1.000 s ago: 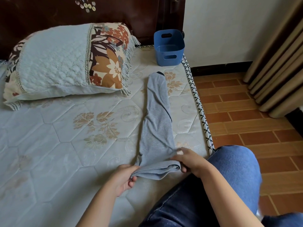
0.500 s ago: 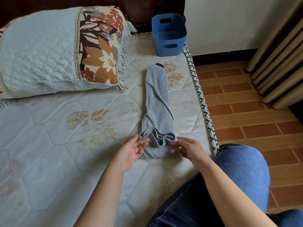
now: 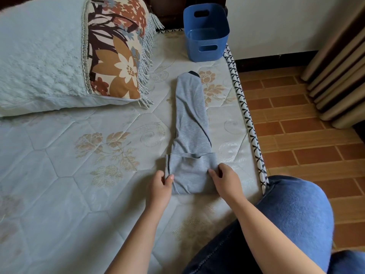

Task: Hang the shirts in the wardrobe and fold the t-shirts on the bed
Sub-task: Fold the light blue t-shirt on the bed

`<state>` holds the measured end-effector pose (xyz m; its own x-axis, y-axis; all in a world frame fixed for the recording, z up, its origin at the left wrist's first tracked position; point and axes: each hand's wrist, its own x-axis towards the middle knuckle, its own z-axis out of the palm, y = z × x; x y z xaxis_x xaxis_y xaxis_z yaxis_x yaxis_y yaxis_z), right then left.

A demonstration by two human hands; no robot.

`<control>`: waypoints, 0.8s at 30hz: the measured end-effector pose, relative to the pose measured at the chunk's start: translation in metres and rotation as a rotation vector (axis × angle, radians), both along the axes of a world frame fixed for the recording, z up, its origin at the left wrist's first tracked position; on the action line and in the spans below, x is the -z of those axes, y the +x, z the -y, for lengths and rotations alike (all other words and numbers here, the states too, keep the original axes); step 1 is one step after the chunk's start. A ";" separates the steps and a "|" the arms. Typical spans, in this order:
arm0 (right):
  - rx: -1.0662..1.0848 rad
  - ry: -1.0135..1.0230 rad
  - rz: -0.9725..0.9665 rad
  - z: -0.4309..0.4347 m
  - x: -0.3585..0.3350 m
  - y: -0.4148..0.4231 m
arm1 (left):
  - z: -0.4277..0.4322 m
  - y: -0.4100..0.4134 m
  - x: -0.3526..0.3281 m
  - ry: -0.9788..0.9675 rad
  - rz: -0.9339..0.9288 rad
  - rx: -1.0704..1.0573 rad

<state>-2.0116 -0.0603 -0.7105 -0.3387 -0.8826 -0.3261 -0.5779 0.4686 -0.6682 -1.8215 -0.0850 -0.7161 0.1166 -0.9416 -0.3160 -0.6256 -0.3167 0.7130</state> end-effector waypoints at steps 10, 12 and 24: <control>-0.264 -0.602 -0.395 -0.011 0.004 0.060 | -0.020 -0.026 0.020 -0.818 0.355 0.490; -0.399 -0.488 -0.446 -0.013 0.019 0.063 | -0.016 -0.023 0.030 -0.656 0.490 0.590; -0.269 0.104 -0.373 0.000 0.014 0.009 | -0.001 -0.012 0.017 -0.197 0.556 0.417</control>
<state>-2.0023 -0.0598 -0.7249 -0.2134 -0.9242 -0.3168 -0.8797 0.3228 -0.3491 -1.8338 -0.0835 -0.7333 -0.1711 -0.9761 -0.1340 -0.9531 0.1295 0.2736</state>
